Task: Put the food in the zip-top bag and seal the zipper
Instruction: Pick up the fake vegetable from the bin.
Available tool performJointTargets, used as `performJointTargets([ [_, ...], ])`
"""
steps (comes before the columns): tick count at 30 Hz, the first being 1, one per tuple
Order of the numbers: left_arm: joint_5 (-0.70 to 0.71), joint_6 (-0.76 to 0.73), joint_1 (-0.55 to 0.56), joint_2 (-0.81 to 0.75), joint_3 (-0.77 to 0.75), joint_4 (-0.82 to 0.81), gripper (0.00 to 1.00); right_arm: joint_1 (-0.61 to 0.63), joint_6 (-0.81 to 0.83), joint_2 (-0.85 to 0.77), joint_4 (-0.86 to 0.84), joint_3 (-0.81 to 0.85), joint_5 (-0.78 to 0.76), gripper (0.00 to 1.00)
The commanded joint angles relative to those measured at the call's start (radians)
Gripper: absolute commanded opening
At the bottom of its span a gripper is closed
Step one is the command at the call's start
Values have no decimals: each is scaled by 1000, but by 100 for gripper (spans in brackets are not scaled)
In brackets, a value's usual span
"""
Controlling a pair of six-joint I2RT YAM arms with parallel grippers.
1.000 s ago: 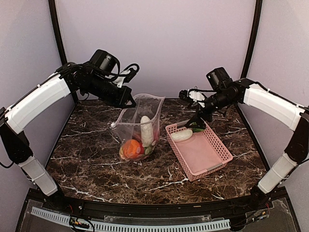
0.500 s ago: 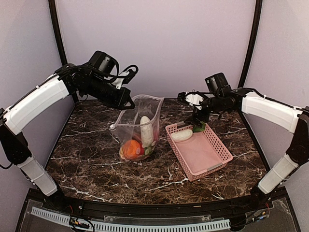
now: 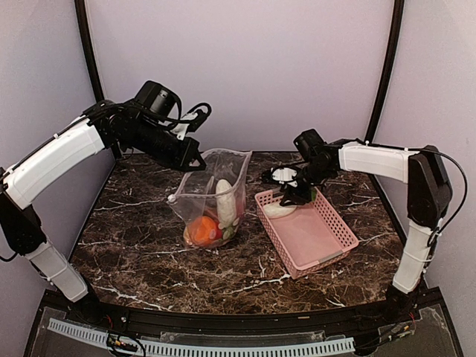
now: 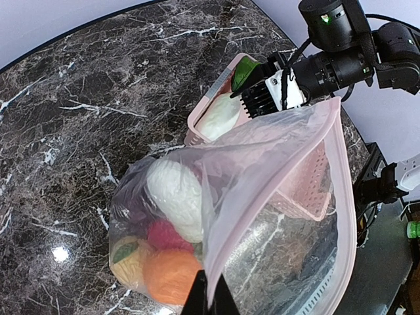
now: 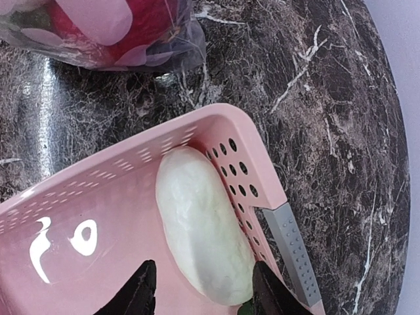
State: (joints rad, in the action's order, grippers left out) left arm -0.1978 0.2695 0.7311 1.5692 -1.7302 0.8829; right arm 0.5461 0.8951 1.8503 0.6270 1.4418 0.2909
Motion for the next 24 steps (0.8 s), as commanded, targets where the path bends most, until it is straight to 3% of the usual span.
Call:
performJointTargets([
  [1, 0, 4, 1, -38, 17, -5, 1, 5, 58, 32, 22, 19, -29, 48],
  [24, -16, 5, 2, -20, 21, -15, 1, 29, 90, 158, 13, 25, -123, 52],
])
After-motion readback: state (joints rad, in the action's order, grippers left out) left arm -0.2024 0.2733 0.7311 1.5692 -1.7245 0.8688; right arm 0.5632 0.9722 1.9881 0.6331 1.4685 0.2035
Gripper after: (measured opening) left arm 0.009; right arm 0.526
